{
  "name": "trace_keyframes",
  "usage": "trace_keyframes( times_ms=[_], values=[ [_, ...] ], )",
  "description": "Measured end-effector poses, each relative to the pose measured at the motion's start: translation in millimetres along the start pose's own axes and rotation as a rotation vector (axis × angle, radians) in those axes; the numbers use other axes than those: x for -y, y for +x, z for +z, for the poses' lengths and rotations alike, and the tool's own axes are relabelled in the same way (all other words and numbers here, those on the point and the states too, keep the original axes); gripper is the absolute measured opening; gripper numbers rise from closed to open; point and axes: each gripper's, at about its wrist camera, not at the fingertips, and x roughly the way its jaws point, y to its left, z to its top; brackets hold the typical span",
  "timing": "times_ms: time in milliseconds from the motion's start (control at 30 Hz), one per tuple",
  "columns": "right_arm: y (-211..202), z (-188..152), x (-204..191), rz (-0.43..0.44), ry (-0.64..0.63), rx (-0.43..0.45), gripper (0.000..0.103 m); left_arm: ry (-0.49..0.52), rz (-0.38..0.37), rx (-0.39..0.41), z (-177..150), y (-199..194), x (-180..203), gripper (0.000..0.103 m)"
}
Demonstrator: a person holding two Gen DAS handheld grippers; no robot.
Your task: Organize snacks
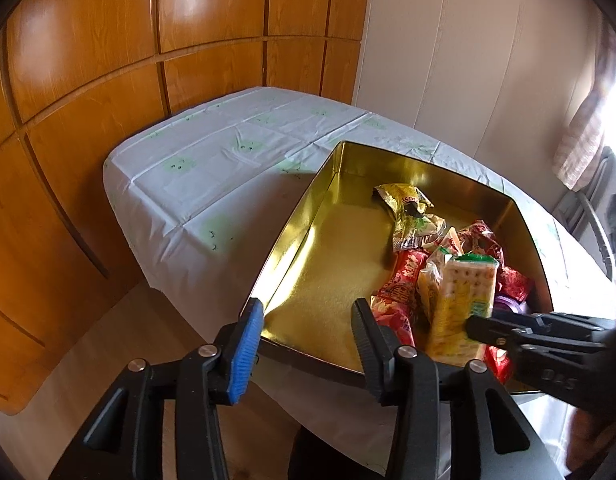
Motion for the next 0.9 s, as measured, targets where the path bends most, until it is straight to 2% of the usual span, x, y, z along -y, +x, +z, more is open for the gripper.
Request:
trace_keyframes(
  times_ms=[467, 767, 900],
  values=[
    [-18, -9, 6, -0.02, 0.055, 0.024, 0.028, 0.018, 0.018, 0.034, 2, -12, 4, 0.06],
    [-39, -22, 3, -0.121, 0.043, 0.106, 0.032, 0.043, 0.023, 0.059, 1, -20, 13, 0.068],
    [-55, -31, 4, -0.199, 0.051, 0.176, 0.033, 0.055, 0.017, 0.069, -1, -24, 19, 0.076]
  ],
)
